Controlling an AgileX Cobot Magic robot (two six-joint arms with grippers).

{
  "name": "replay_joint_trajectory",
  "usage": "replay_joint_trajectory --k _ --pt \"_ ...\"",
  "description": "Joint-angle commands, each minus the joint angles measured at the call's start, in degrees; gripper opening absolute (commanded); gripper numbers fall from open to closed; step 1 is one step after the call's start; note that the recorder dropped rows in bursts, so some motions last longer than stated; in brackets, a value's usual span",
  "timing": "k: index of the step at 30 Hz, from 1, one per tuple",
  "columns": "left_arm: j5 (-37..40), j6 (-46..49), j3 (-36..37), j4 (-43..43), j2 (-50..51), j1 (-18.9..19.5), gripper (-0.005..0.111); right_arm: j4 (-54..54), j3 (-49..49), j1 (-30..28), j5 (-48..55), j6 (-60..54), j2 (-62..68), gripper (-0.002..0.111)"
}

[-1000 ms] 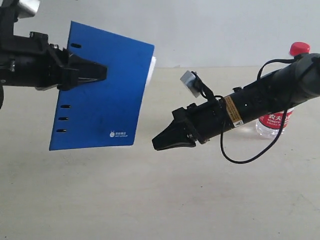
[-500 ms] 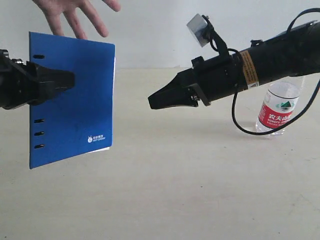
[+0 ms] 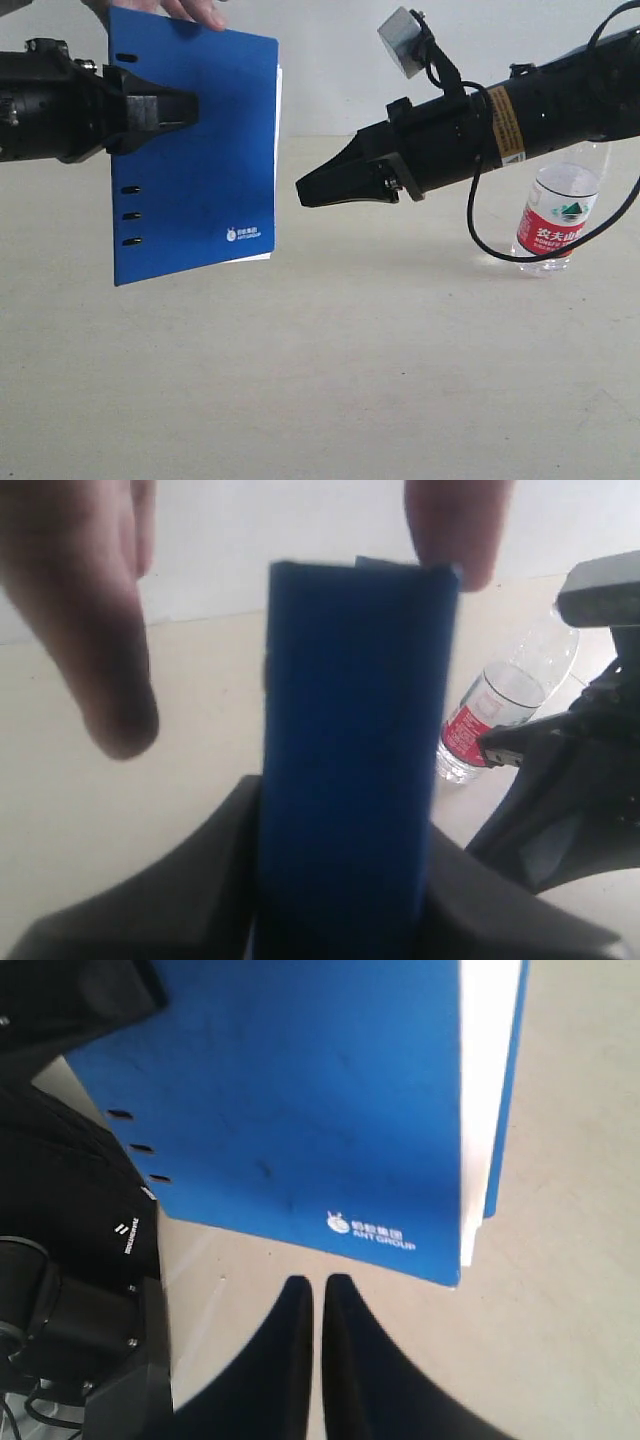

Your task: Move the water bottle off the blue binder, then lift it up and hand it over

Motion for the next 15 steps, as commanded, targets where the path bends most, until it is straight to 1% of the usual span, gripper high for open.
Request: replay_joint_trajectory --k 1,4,15 --pt "-0.64 -0.57 -2.15 -1.12 0.13 -1.04 0.004 0.21 -0.13 0.06 -1.07 -0.21 -0.55 0.000" --pt "-2.30 -0.34 -3.69 -1.12 0.13 -1.04 0.004 0.21 -0.13 0.06 -2.07 -0.21 -0.55 0.000" --pt "0.27 -0.34 -4.07 -1.12 0.13 -1.04 0.004 0.21 -0.13 0.06 -2.30 -0.06 -0.55 0.000"
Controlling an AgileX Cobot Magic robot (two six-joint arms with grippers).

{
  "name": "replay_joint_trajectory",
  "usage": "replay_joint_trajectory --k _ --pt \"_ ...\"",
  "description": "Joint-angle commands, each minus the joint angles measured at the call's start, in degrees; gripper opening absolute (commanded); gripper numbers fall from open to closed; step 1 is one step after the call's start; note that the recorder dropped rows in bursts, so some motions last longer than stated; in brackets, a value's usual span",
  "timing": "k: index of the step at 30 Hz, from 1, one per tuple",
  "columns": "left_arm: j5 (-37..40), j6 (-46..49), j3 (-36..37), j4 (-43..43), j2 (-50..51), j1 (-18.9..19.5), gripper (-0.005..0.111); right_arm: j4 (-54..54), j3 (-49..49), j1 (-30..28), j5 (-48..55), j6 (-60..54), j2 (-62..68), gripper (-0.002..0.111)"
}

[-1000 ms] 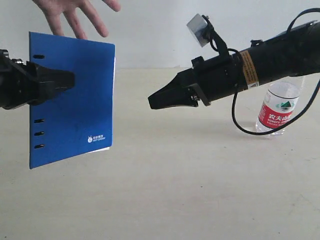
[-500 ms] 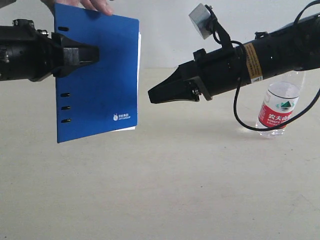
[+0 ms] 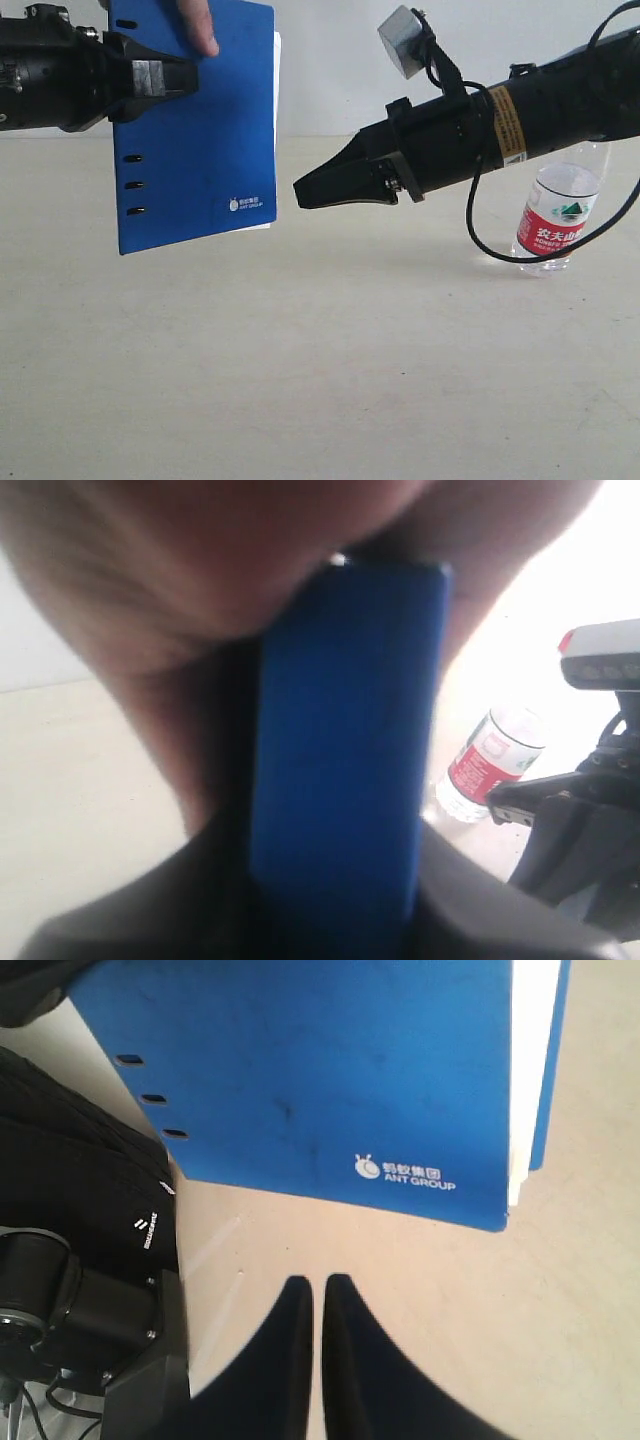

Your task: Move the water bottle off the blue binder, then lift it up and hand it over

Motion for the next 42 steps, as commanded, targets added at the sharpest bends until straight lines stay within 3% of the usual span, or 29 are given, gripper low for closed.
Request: replay_joint_trajectory --k 1,3,6,8,9,11,14,15,21,29,32,42 --pt "2.30 -0.11 -0.82 -1.00 -0.24 -0.30 0.004 0.21 -0.13 0.06 -0.57 -0.18 -0.55 0.000" --pt "2.29 -0.11 -0.82 -1.00 -0.24 -0.30 0.008 0.21 -0.13 0.06 -0.57 -0.18 -0.55 0.000" --pt "2.85 -0.11 -0.82 -1.00 -0.24 -0.30 0.022 0.21 -0.13 0.06 -0.57 -0.18 -0.55 0.000" --pt "3.09 -0.25 -0.82 -1.00 -0.24 -0.30 0.038 0.21 -0.13 0.06 -0.67 -0.18 -0.55 0.000" --pt "3.09 -0.78 -0.82 -1.00 -0.24 -0.30 0.052 0.21 -0.13 0.06 -0.69 -0.29 -0.55 0.000" --pt "3.09 -1.67 -0.82 -1.00 -0.24 -0.30 0.062 0.21 -0.13 0.06 -1.12 -0.29 -0.55 0.000" --pt "3.09 -3.01 -0.71 -1.00 -0.96 -0.30 0.055 0.21 -0.13 0.06 -1.49 -0.29 -1.14 0.000" --pt "2.59 -2.09 -0.19 -1.00 -2.19 -0.30 0.047 0.21 -0.13 0.06 -1.25 -0.29 -2.15 0.000" --pt "-1.62 2.11 1.53 -1.00 -8.42 -0.30 0.027 0.21 -0.13 0.06 2.57 -1.73 -8.43 0.000" --pt "-2.04 2.31 3.50 -1.00 -18.33 -0.30 0.021 0.21 -0.13 0.06 5.38 -1.96 -20.82 0.000" --pt "-3.31 2.31 7.43 -1.00 -22.31 -0.30 0.004 0.21 -0.13 0.06 8.02 -1.96 -26.61 0.000" --pt "-13.04 2.53 19.12 -1.00 -30.68 -0.30 0.004 0.21 4.40 0.06 27.39 -5.61 -44.13 0.000"
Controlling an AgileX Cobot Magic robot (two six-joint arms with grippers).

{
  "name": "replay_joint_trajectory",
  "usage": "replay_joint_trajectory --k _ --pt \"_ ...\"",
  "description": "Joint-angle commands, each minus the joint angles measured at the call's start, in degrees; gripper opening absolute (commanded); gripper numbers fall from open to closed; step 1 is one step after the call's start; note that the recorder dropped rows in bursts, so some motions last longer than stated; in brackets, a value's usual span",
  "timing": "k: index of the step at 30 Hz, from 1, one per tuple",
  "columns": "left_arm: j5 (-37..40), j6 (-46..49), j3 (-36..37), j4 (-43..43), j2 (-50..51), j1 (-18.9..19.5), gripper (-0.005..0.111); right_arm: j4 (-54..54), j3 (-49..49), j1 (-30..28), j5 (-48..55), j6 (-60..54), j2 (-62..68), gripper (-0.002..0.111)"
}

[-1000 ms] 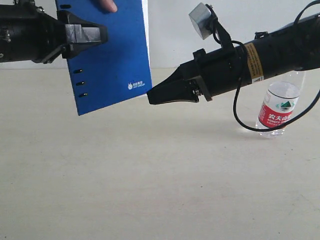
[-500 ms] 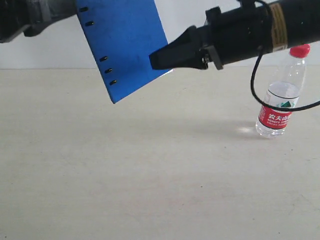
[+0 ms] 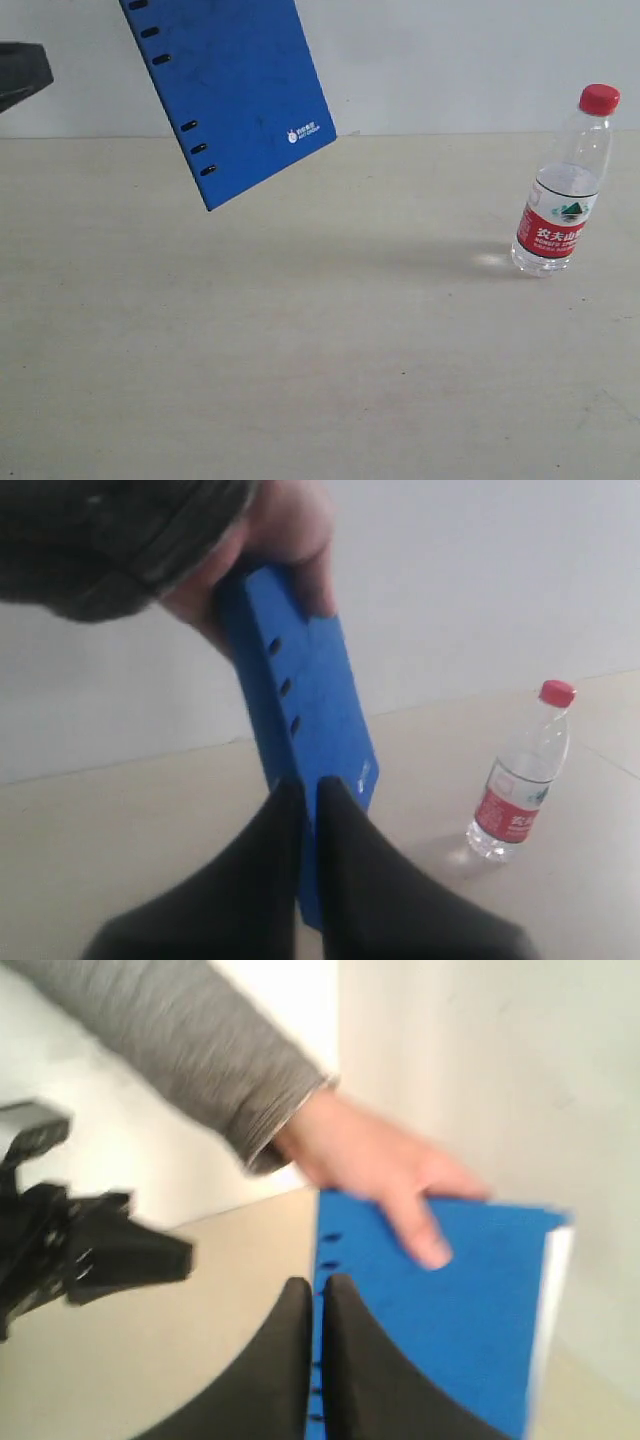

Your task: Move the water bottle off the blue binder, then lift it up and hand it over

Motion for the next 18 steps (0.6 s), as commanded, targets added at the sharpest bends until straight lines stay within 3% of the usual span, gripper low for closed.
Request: replay_joint_trajectory --k 1,9,13,18 --pt "-5.64 0.97 4.06 -0.12 -1.76 -0.30 0.004 0.31 5.69 0.06 11.08 -2.82 -7.45 0.000" --pt "-14.01 3.77 11.42 -0.12 -1.53 -0.30 0.004 0.31 24.66 0.06 33.53 -9.72 -23.30 0.000" --pt "-21.55 3.75 12.44 -0.12 -1.53 -0.30 0.004 0.31 32.53 0.06 37.15 -10.24 -32.81 0.000" --pt "-15.03 3.75 12.44 -0.12 -1.53 -0.17 0.004 0.31 43.30 0.06 36.78 -9.07 -42.84 0.000"
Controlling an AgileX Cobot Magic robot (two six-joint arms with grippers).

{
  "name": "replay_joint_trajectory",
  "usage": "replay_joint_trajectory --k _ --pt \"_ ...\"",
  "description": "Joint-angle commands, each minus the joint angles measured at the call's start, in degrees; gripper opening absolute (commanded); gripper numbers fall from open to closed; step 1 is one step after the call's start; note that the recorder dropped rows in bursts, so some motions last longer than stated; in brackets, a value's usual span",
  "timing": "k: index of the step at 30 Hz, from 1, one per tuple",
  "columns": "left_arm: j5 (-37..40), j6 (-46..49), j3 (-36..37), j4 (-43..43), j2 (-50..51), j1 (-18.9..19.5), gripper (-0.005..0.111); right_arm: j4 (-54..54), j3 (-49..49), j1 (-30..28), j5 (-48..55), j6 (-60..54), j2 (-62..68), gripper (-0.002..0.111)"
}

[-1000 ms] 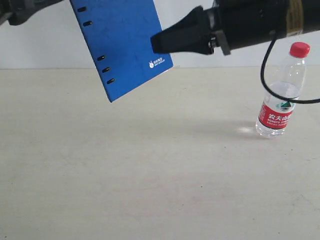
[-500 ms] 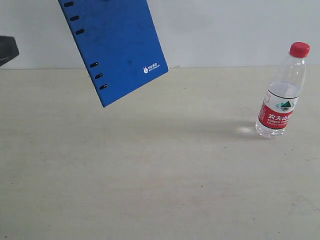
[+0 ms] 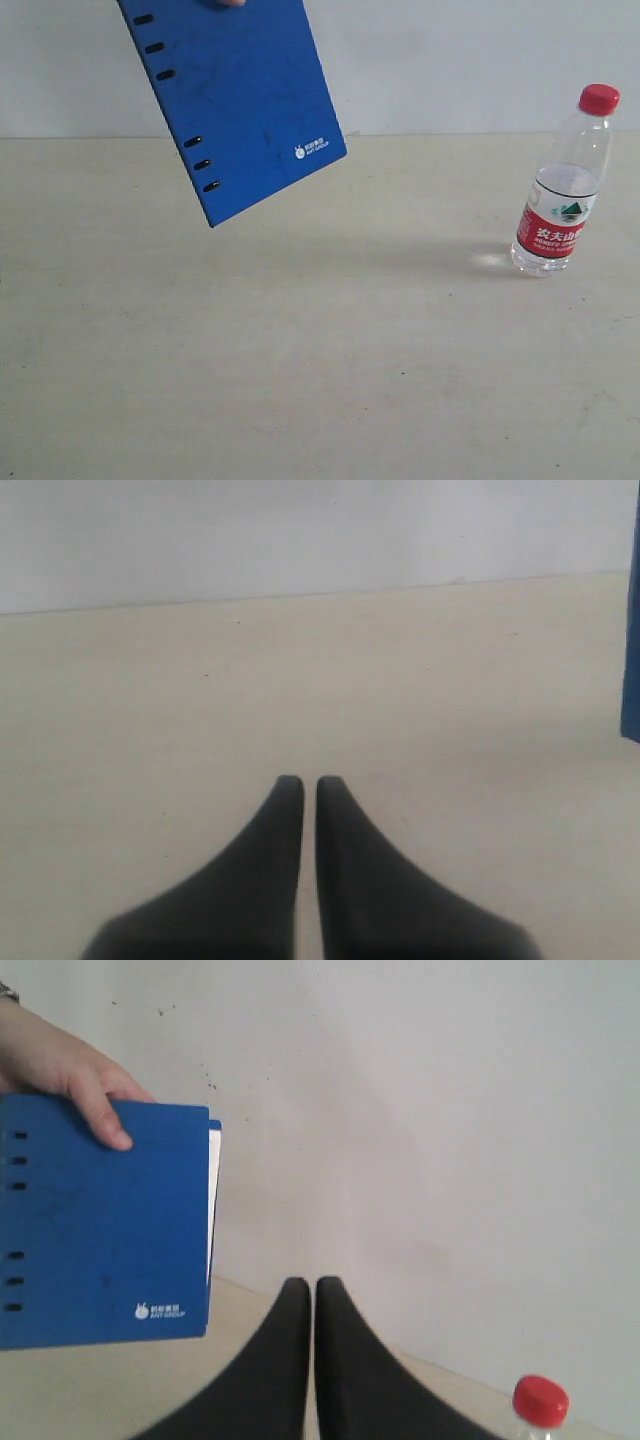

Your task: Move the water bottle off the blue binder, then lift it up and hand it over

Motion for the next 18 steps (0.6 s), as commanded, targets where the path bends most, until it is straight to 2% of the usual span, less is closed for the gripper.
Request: replay_joint_trajectory --k 1,8,18 --pt "6.24 0.38 0.16 -0.12 -0.26 -0.17 0.004 0.09 9.08 0.06 0.93 1.48 -8.07 0.000" --pt "14.18 0.41 0.16 -0.12 -0.26 -0.17 0.004 0.09 16.55 0.06 3.03 5.65 -15.80 0.000" --pt "14.55 0.41 0.16 -0.12 -0.67 -0.17 0.004 0.09 17.20 0.06 -0.22 5.65 -16.04 0.000"
